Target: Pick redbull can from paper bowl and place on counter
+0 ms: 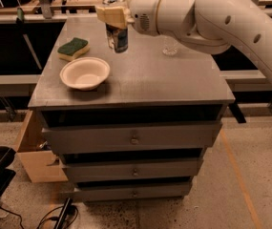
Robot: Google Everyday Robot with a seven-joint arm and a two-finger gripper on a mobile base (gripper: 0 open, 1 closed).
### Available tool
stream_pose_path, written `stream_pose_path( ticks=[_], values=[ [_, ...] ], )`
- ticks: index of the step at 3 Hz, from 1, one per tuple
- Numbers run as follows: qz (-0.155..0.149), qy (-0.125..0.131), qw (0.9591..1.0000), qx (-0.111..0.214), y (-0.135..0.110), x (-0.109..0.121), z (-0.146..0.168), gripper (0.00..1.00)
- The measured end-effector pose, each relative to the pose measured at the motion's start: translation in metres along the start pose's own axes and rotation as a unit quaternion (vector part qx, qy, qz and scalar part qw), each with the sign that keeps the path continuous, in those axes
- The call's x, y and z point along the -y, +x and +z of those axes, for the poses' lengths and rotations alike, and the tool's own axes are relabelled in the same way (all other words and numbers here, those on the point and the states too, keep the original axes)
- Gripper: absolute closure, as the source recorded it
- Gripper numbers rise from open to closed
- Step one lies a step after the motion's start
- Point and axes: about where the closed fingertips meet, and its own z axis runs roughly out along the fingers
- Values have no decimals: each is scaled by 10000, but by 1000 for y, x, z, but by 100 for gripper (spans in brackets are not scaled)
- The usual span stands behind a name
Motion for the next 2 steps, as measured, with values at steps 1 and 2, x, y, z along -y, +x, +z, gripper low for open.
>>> stream_pose_path(
  ticks=[1, 2],
  values=[
    [104, 299, 9993, -183, 22, 7, -28, 100],
    [351, 533, 9976, -262, 57, 8, -48, 100]
  ],
)
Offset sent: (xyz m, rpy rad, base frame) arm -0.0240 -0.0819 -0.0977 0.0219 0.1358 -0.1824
